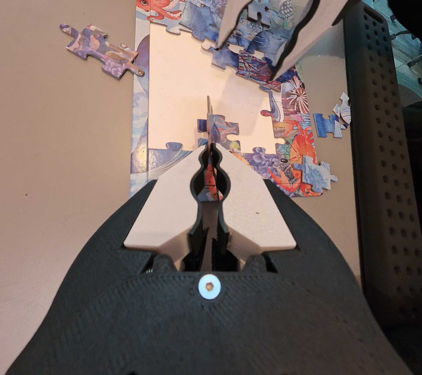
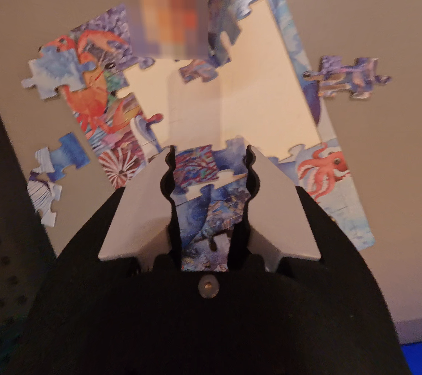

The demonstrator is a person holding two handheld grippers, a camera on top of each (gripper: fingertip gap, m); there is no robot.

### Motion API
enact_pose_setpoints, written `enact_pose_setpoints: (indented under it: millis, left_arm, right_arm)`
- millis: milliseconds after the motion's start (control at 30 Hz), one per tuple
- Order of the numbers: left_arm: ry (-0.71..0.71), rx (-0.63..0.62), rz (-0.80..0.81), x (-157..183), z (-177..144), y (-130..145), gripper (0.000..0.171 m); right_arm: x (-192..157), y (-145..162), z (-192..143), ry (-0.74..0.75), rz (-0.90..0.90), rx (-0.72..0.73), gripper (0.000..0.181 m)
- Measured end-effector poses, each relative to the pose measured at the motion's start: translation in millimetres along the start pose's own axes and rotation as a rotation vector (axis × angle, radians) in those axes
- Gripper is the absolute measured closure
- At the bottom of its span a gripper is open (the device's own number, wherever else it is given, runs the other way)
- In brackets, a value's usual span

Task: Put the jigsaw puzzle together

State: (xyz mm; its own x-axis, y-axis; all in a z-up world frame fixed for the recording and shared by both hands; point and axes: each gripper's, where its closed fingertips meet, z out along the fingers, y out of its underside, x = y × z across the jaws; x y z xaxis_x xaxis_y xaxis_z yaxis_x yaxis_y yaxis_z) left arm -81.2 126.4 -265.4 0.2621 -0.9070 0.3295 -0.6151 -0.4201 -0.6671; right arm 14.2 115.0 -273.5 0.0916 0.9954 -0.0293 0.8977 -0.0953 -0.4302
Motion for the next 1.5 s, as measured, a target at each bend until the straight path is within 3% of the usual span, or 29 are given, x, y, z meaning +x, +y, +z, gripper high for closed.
enact_pose_setpoints:
  millis: [133, 467, 700, 933, 1500]
  left_arm:
    - [-0.005, -0.006, 0.005, 2.1, 0.4, 0.2, 0.171]
    - [0.0, -0.002, 0.002, 0.4, -0.6, 0.7, 0.171]
    - [-0.001, -0.004, 0.001, 0.9, -0.6, 1.3, 0.171]
    - [0.002, -0.002, 0.001, 0.9, 0.1, 0.8, 0.171]
    - [-0.043, 0.017, -0.035, -11.5, -14.8, 7.3, 0.171]
  right_arm:
    - [-13.4, 20.0, 4.2, -0.016, 0.007, -0.025, 0.115]
    - [-15.5, 31.4, -6.1, 0.015, 0.054, -0.012, 0.112]
    - [-17.4, 30.7, 3.0, 0.007, 0.053, 0.007, 0.132]
    - [-17.0, 30.1, 2.5, 0.005, 0.05, 0.016, 0.133]
    - [-14.6, -29.3, 15.2, 0.028, -0.131, 0.061, 0.133]
